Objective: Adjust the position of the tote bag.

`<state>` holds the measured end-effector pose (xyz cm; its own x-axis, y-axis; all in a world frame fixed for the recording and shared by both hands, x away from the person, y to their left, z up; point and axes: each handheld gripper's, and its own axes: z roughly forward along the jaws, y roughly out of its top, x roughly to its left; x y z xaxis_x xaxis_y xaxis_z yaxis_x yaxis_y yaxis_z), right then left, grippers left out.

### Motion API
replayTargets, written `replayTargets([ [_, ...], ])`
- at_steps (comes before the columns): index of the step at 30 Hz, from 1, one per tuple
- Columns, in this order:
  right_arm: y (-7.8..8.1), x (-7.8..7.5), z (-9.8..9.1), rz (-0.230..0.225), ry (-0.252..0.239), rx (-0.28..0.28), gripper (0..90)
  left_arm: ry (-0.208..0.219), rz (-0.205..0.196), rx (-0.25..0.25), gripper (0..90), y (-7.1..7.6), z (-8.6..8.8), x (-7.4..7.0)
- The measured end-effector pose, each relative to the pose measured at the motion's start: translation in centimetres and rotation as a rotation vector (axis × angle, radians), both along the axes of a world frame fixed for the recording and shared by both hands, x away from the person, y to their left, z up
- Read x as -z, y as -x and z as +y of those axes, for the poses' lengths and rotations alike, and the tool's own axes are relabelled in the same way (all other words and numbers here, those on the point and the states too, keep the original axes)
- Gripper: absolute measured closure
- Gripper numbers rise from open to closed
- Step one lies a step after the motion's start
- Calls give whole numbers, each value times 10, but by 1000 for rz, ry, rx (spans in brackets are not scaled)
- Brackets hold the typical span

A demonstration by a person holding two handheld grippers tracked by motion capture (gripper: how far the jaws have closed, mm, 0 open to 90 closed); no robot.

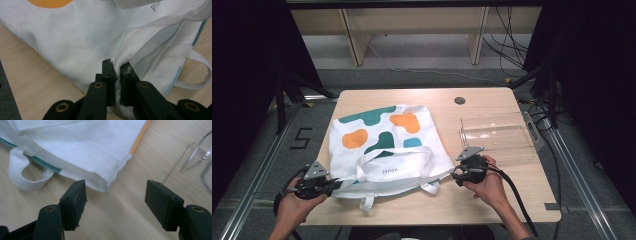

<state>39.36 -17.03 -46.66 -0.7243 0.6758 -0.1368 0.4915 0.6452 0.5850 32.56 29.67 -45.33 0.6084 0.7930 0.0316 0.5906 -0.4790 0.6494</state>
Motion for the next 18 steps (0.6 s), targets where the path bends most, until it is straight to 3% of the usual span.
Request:
replayTargets([
  [1, -5, 4, 8, -2, 28, -6, 364, -5, -11, 3, 836, 0, 1, 0],
  [6, -16, 9, 20, -28, 33, -1, 413, -7, -11, 7, 835, 1, 2, 0],
  [8, -24, 10, 26, -62, 24, -14, 528, -8, -7, 7, 834, 0, 3, 1],
  [9, -24, 10, 26, -62, 24, -14, 528, -8, -7, 7, 834, 0, 3, 1],
  [11, -30, 12, 31, -102, 48, -40, 674, -9, -4, 10, 834, 0, 3, 1],
  [13, -34, 15, 35, -111, 61, -62, 792, 8, -10, 1, 833, 1, 2, 2],
  [15, -30, 14, 39, -109, 96, -83, 819, -2, -18, 9, 833, 1, 3, 2],
  [16, -30, 11, 38, -125, 111, -127, 820, -2, -5, 3, 833, 1, 3, 2],
  [17, -30, 11, 38, -125, 111, -127, 820, -9, -13, 6, 833, 1, 4, 2],
  [18, -18, 3, 36, -111, 92, -103, 820, -1, -10, -6, 830, 1, 4, 3],
])
